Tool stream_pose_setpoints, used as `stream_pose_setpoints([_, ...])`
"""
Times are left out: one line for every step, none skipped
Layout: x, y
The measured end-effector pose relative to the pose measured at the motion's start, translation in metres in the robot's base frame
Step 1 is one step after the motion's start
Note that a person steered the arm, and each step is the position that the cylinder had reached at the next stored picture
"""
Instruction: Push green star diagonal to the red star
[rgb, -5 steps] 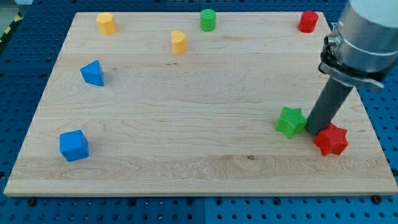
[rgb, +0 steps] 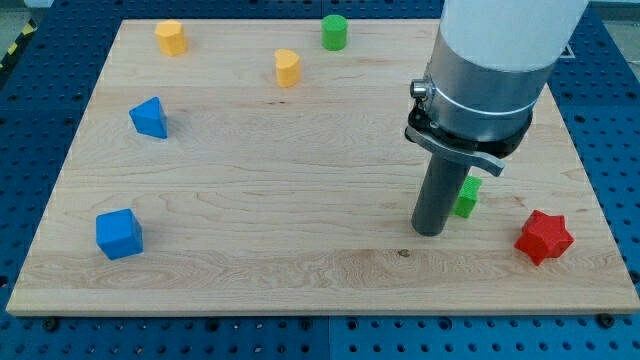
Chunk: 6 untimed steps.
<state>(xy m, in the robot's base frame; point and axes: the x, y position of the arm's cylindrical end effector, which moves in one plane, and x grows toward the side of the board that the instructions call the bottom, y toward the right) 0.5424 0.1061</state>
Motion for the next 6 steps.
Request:
stream_pose_setpoints([-0.011, 0.004])
stream_pose_setpoints([-0.031, 0.015])
stream_pose_setpoints([-0.041, 0.017])
stream_pose_setpoints([-0.040, 0.015])
stream_pose_setpoints([-0.016, 0.000])
stream_pose_setpoints([-0.003, 0.000])
